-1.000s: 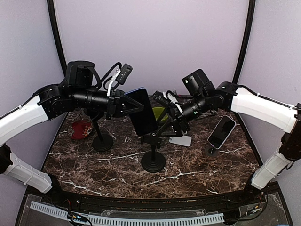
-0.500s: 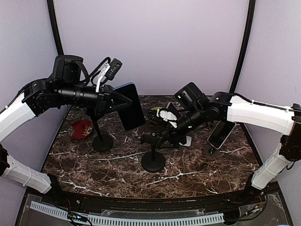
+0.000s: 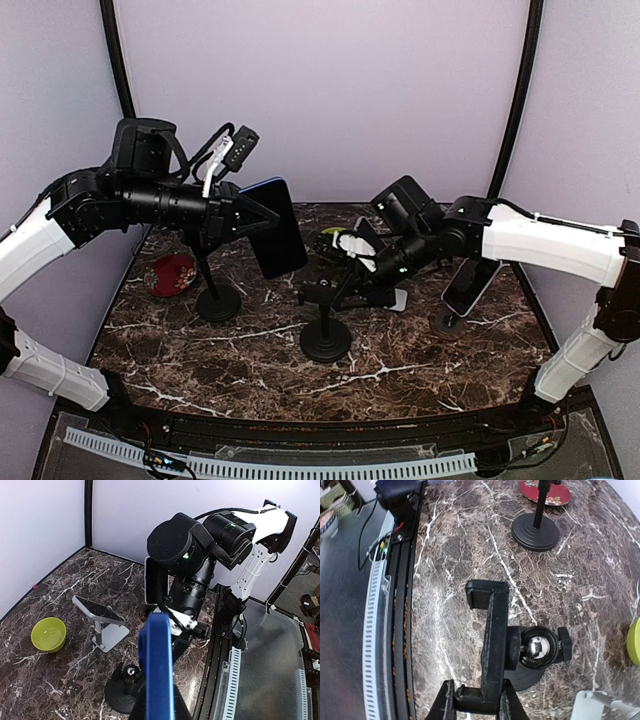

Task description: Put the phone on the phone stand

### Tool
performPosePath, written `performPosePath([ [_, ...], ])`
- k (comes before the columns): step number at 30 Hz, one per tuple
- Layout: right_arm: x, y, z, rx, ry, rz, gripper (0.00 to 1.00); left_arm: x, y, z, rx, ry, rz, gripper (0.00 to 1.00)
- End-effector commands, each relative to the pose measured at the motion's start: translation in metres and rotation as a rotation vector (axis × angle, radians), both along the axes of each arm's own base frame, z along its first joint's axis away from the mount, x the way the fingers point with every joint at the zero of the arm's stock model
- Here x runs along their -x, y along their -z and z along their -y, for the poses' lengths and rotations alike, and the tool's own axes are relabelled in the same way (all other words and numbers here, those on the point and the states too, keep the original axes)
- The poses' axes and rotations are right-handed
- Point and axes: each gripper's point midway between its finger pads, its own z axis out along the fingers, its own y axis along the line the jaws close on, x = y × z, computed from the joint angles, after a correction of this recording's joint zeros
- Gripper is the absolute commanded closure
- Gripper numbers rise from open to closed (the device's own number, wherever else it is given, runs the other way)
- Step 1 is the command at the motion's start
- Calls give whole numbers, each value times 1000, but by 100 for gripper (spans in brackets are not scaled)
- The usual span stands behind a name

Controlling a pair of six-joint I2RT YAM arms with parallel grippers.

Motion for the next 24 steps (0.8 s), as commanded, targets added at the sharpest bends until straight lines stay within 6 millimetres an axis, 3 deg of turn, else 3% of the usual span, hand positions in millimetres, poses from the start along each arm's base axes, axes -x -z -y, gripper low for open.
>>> performPosePath([
  [1, -5, -1, -1, -35, -26, -1, 92, 12, -19, 4, 64, 71, 40, 100],
  [4, -1, -1, 5, -42, -70, -28, 98, 24, -17, 11, 89, 154, 23, 100],
  [9, 10, 1, 8, -59, -129, -113, 100, 47, -17, 25, 123, 269, 36, 100],
  [17, 21, 1, 7, -73, -202, -264, 100, 62, -4, 34, 98, 367, 4, 100],
  [24, 27, 3, 12, -49, -275, -284, 100, 70, 22, 51, 54, 485, -54, 100],
])
